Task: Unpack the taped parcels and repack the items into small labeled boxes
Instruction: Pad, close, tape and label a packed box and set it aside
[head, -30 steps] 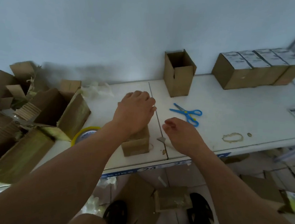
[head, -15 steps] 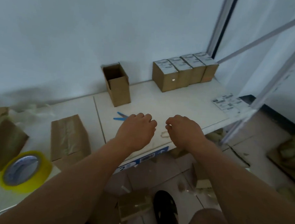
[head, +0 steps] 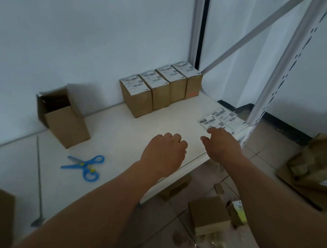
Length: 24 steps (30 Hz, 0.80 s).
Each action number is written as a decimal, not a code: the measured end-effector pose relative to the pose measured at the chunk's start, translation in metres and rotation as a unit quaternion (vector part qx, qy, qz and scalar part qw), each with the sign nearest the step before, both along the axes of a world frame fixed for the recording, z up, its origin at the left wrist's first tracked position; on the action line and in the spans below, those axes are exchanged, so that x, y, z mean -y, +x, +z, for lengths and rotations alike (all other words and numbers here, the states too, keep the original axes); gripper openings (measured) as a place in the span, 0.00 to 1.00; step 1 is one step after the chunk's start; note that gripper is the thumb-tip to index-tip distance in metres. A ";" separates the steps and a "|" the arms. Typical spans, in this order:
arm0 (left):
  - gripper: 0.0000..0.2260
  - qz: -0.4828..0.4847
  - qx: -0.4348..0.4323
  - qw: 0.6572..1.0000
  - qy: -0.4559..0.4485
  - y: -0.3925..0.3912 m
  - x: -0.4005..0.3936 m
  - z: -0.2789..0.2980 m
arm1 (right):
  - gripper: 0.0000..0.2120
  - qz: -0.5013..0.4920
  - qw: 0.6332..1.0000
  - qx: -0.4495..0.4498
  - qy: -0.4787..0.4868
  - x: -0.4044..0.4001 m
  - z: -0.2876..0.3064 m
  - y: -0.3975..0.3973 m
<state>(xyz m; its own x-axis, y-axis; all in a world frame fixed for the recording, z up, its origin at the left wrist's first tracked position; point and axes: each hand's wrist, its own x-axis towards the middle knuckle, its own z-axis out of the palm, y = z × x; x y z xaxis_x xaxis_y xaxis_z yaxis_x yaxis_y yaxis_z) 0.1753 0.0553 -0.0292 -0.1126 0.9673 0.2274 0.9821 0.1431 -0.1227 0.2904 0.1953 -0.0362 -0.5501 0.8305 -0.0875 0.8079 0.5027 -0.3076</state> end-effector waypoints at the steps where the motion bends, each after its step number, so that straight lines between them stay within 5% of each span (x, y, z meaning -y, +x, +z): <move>1: 0.15 -0.005 -0.001 1.000 -0.001 0.000 -0.013 -0.005 | 0.22 -0.013 1.000 0.004 0.000 -0.012 -0.008 0.000; 16: 0.14 0.006 0.025 0.999 -0.027 -0.015 -0.101 -0.049 | 0.34 -0.109 0.993 0.049 -0.002 -0.106 -0.048 -0.023; 21: 0.14 0.043 0.044 0.998 -0.028 -0.024 -0.077 -0.048 | 0.12 -0.100 0.993 -0.040 -0.043 -0.096 -0.051 -0.029; 24: 0.14 0.054 0.034 0.997 -0.047 -0.026 -0.046 -0.041 | 0.08 -0.075 0.990 -0.086 -0.085 -0.070 -0.043 -0.030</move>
